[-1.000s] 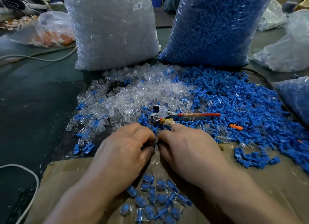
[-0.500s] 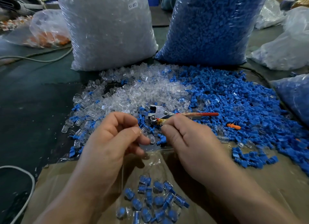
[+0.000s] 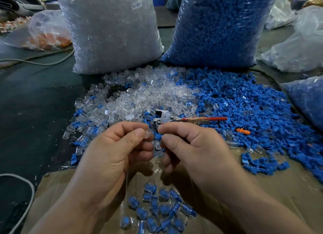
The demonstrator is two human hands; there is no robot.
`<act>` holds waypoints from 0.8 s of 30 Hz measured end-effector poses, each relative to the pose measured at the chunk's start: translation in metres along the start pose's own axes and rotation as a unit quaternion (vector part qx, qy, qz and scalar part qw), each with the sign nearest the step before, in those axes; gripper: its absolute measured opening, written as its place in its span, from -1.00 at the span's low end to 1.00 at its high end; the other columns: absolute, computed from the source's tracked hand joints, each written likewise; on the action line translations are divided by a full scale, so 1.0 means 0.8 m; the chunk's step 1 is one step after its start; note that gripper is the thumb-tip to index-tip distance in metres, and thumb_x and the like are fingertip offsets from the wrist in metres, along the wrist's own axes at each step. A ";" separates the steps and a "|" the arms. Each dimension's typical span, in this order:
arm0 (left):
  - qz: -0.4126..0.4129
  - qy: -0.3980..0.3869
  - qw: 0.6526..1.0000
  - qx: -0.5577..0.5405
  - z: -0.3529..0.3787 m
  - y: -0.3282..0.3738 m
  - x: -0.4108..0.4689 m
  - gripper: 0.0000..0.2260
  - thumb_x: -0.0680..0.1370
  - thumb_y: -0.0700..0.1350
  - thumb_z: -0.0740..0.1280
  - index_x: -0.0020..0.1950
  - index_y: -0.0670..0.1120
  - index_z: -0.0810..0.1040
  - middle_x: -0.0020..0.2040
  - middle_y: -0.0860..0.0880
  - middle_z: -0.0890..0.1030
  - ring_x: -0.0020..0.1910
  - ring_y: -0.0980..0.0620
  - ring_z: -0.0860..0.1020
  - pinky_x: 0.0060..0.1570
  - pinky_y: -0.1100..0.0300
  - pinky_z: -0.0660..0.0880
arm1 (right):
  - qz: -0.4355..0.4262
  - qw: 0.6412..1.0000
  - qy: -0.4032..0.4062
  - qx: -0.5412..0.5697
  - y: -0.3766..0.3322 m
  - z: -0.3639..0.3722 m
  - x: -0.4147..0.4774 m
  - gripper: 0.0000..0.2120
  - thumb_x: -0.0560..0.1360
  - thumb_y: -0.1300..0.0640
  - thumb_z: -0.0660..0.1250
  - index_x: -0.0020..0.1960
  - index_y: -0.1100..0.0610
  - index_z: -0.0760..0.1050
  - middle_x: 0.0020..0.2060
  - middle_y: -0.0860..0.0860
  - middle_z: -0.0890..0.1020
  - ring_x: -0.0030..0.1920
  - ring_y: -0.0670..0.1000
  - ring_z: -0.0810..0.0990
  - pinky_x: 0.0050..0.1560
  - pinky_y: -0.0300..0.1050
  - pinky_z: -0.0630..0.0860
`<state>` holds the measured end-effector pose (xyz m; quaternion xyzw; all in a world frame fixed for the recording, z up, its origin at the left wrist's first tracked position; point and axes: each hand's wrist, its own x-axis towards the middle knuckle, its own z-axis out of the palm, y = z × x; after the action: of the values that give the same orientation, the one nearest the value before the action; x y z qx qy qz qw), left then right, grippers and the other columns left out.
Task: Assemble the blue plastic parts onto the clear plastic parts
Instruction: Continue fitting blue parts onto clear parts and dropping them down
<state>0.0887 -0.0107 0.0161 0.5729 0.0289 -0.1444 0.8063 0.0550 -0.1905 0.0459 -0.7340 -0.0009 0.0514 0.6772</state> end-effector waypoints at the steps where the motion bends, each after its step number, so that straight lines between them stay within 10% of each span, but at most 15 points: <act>1: 0.010 0.016 0.999 0.036 0.003 -0.002 -0.002 -0.81 0.39 -0.04 0.48 -0.04 -0.05 0.72 -0.22 -0.15 0.69 -0.34 0.00 0.63 -0.35 0.18 0.59 | -0.015 1.000 -0.003 -0.011 0.000 0.002 -0.001 -0.80 0.57 0.15 0.34 -0.03 -0.16 0.60 -0.35 0.08 0.66 -0.37 0.09 0.66 -0.31 0.05 0.67; 7: 0.071 0.065 0.984 0.148 0.011 -0.001 -0.011 -0.64 0.23 0.20 0.50 -0.08 0.04 0.70 -0.35 -0.05 0.61 -0.41 0.05 0.57 -0.41 0.21 0.51 | -0.175 0.960 0.034 -0.218 0.007 0.002 -0.004 -0.95 0.54 0.03 0.37 -0.03 -0.11 0.54 -0.21 -0.22 0.62 -0.19 -0.15 0.62 -0.21 -0.21 0.56; 24: 0.081 -0.020 0.984 0.155 0.019 0.006 -0.020 -0.73 0.30 0.09 0.44 -0.07 0.02 0.71 -0.30 -0.15 0.66 -0.37 -0.02 0.63 -0.32 0.13 0.59 | -0.253 0.883 0.053 -0.391 0.007 0.006 -0.003 -0.71 0.62 -0.03 0.14 0.08 0.08 0.57 -0.14 -0.03 0.61 -0.16 0.02 0.59 -0.21 0.05 0.54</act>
<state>0.0732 -0.0200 0.0289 0.6881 -0.0559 -0.0927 0.7175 0.0518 -0.1864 0.0401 -0.9158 -0.1705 -0.1656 0.3237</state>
